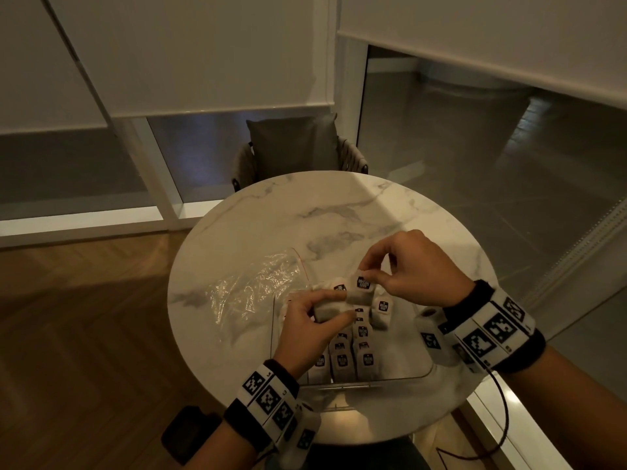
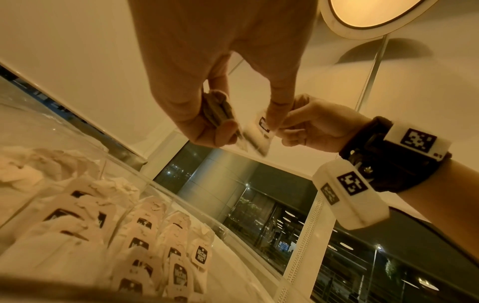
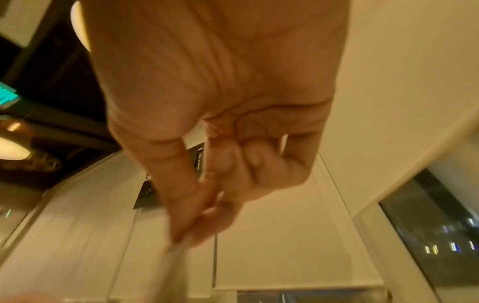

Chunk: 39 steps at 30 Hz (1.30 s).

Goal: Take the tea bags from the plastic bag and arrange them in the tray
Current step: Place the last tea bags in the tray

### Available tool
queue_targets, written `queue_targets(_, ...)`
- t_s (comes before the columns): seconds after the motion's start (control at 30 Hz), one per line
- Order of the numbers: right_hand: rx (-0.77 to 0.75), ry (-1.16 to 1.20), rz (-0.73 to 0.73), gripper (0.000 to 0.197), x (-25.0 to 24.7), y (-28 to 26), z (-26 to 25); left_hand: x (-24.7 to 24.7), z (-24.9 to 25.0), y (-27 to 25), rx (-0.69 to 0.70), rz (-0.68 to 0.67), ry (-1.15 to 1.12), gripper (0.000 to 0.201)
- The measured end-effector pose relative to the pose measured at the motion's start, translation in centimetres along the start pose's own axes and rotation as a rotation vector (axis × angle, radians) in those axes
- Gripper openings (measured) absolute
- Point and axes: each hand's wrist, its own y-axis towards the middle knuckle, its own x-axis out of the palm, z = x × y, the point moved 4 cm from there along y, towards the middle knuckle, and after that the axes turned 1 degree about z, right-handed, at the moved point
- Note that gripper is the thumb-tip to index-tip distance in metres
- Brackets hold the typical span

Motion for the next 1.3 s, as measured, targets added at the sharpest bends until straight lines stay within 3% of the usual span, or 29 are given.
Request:
queue_targets(0.13,0.015,-0.086,-0.011,0.01,0.0,-0.1,-0.1,0.0,0.2,-0.2,-0.002,-0.003,0.024,0.03)
queue_targets(0.43,-0.011,0.013,-0.022,0.008,0.4,0.2,0.4,1.2,1.2,-0.3,0.059,-0.075,-0.012,0.011)
queue_targets(0.7,-0.001,0.181,-0.033,0.014,1.1,-0.1,1.4,1.2,0.9,-0.4,0.015,-0.082,-0.011,0.013)
queue_targets(0.83,0.014,0.071,-0.009,0.009,0.8,0.1,2.1,0.4,0.6,-0.3,-0.027,0.001,0.084,0.011)
queue_targets(1.03,0.12,-0.282,-0.165,0.003,1.9,0.2,5.2,-2.0,-0.4,-0.2,-0.174,0.189,-0.043,0.012)
queue_targets(1.2,0.181,-0.478,-0.441,0.014,4.8,1.0,7.0,-2.8,-0.7,-0.3,-0.21,0.203,-0.148,0.023)
queue_targets(1.3,0.183,-0.552,-0.517,0.02,6.5,1.9,7.8,-2.7,-0.4,-0.6,-0.204,0.192,-0.18,0.024)
